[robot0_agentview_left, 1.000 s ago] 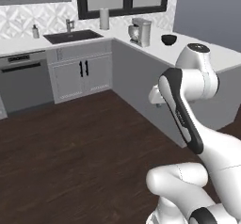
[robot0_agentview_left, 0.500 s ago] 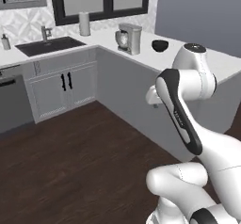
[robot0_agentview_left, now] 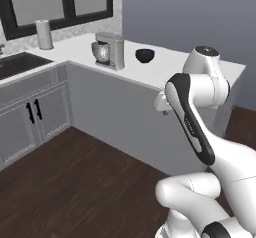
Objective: Navigate to the stand mixer.
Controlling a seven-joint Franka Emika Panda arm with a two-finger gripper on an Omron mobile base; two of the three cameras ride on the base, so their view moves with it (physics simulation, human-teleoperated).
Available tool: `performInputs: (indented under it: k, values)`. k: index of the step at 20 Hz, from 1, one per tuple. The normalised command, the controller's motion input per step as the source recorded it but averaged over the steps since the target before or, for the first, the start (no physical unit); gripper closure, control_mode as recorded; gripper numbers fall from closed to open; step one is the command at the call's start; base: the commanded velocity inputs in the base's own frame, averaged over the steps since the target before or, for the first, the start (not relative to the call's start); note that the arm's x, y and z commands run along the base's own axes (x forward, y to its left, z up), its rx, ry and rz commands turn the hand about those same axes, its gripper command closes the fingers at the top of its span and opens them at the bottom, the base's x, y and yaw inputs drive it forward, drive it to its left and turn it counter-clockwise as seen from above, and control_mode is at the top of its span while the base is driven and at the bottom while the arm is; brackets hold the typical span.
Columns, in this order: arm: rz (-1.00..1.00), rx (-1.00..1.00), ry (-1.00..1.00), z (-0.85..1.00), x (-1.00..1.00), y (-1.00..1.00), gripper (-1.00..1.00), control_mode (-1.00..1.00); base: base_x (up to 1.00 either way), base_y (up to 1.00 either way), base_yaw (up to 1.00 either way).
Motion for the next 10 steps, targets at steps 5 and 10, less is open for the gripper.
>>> performInputs:
  k: [5, 10]
  values:
    - [0.00, 0.00, 0.00, 0.00, 0.00, 0.00, -1.00, 1.00, 1.00, 0.90, -0.46]
    - [0.00, 0.00, 0.00, 0.00, 0.00, 0.00, -1.00, 1.00, 1.00, 0.96, -0.48]
